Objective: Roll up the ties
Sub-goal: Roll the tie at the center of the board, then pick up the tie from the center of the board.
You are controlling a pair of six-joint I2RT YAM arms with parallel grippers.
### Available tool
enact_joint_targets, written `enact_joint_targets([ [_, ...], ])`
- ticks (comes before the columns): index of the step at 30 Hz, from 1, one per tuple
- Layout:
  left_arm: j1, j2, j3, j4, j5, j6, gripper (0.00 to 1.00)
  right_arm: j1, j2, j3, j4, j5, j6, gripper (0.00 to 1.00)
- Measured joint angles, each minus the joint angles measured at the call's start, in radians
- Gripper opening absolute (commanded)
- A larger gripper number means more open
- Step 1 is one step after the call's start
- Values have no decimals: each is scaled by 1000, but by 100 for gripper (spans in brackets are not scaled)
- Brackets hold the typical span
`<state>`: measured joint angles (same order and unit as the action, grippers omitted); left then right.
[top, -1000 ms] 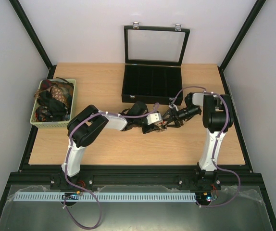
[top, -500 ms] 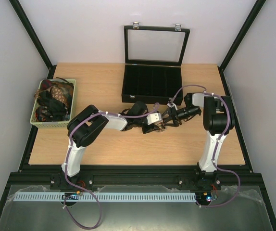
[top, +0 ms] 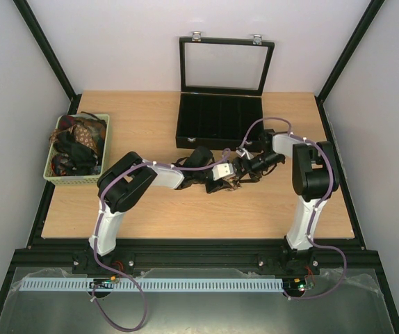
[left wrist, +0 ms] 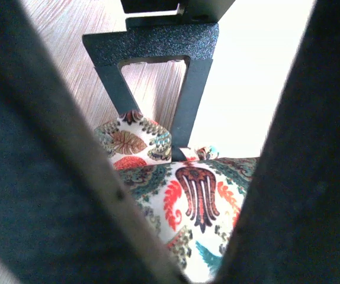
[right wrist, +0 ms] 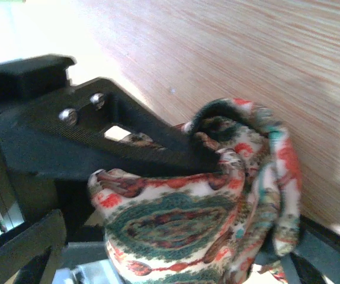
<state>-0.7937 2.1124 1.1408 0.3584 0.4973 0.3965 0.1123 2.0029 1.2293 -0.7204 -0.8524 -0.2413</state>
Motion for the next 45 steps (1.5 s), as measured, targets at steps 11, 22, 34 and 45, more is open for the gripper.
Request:
enact_joint_targets([
  [11,-3,4,4,3,0,0,22,7,-21,14,-3,81,-29,99],
  [22,-3,4,4,5,0,0,22,1,11,21,-53,-35,-77,74],
  [34,-4,4,4,4,-6,-4,23,0,-6,14,-11,7,-8,14],
  [45,-2,4,-1,1,-8,-27,72,-7,-43,-8,18,23,37,1],
])
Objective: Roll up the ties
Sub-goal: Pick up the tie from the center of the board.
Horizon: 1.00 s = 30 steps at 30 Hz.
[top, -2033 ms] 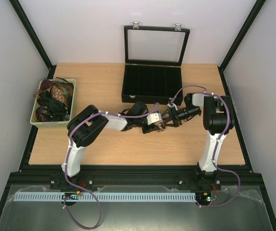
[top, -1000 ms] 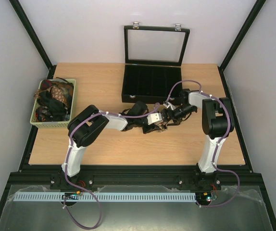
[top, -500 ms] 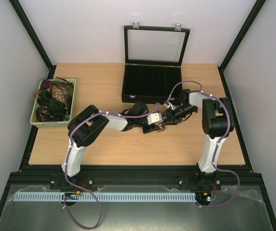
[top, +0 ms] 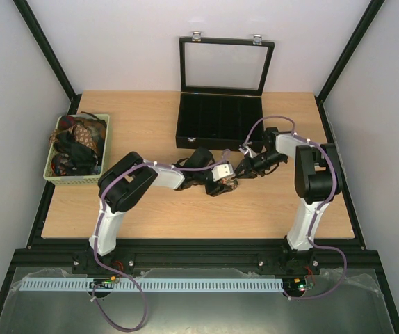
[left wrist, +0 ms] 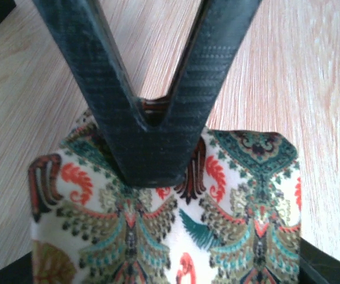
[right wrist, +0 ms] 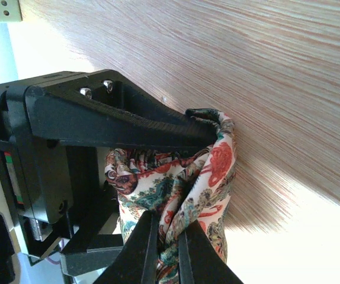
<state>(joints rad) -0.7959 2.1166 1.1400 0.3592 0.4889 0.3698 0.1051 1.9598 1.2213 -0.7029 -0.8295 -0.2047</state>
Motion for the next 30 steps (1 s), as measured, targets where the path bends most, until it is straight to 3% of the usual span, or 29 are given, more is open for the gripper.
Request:
enact_joint_targets([
  [3,0,-1,-8,2,1,-1,84,0,-10,-11,17,0,5,1],
  [5,0,-6,-15,3,0,-13,97,1,-16,-19,27,0,8,1],
  [17,-2,-24,-80,82,-5,-43,99,13,-23,-35,51,-14,14,1],
  [20,1,2,-63,105,13,-44,90,12,-23,-35,50,-15,14,1],
  [24,7,27,-38,117,18,-34,48,12,-24,-35,48,-14,14,1],
  [26,12,30,-35,117,24,-23,41,13,-24,-35,48,-15,13,1],
  [28,12,30,-35,119,27,-13,44,13,-25,-35,47,-19,12,1],
  [29,12,30,-36,120,28,-8,54,12,-26,-35,45,-19,11,1],
  [30,12,30,-36,120,28,-7,72,12,-27,-35,43,-18,11,1],
])
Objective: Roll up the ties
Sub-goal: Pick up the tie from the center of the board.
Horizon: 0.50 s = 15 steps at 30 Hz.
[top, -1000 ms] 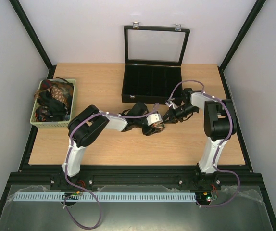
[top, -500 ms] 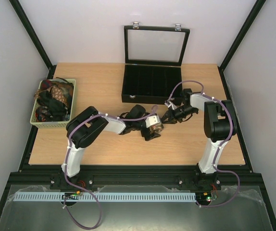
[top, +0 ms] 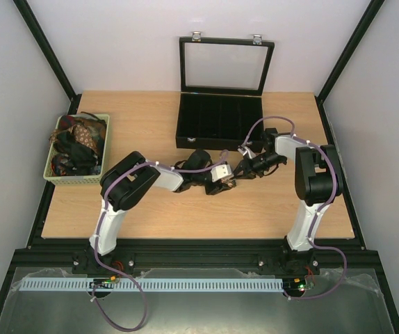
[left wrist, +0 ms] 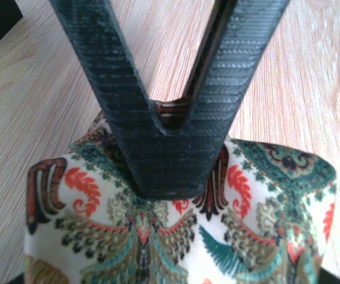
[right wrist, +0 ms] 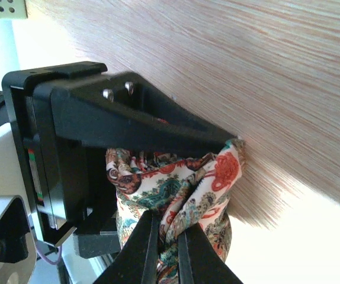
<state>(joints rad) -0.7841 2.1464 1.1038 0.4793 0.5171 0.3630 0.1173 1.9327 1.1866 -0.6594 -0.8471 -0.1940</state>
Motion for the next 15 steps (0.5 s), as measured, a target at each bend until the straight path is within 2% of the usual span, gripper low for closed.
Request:
enact_joint_targets([
  [1,0,0,-2,2,-1,0,90,0,0,0,-1,1,-1,1],
  [2,0,-1,-6,5,-2,5,98,1,-1,0,-2,3,-5,1],
  [9,7,-65,-65,-35,-23,-18,99,2,-4,0,-13,16,-8,1],
  [15,68,-238,-180,-166,-39,-30,99,0,-33,14,-52,58,-6,2],
])
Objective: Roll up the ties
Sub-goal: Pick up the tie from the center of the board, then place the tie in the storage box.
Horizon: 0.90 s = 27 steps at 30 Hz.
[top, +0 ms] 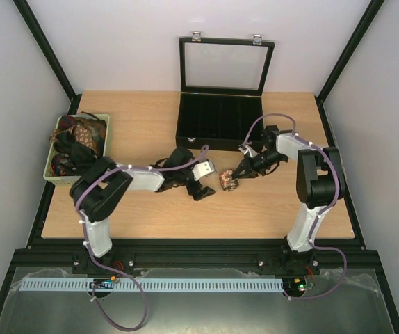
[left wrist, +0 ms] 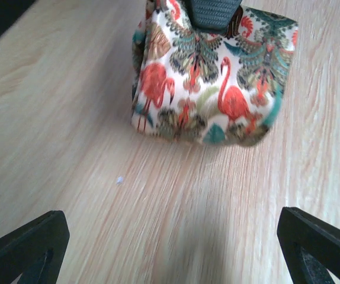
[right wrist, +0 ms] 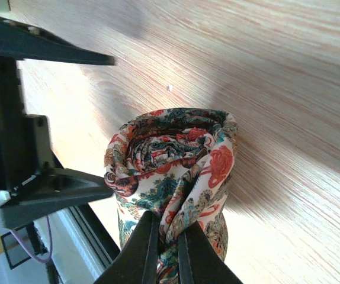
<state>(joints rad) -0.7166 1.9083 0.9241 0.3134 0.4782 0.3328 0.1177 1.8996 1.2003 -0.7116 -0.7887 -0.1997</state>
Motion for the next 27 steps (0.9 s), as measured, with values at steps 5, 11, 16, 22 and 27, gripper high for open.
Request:
enact_joint_targets([
  [5,46,-131,-14,-111,2,1,99,-3,-28,55,-48,35,0,1],
  [11,89,-196,8,-230,3,-1,99,-27,-51,173,-140,100,-41,1],
  [16,135,-223,57,-307,5,-15,99,-47,-61,375,-236,229,-187,1],
  [22,204,-228,138,-392,27,-50,99,-60,-40,633,-291,389,-407,1],
  [27,282,-228,183,-437,90,-98,99,-60,48,798,-295,469,-599,1],
])
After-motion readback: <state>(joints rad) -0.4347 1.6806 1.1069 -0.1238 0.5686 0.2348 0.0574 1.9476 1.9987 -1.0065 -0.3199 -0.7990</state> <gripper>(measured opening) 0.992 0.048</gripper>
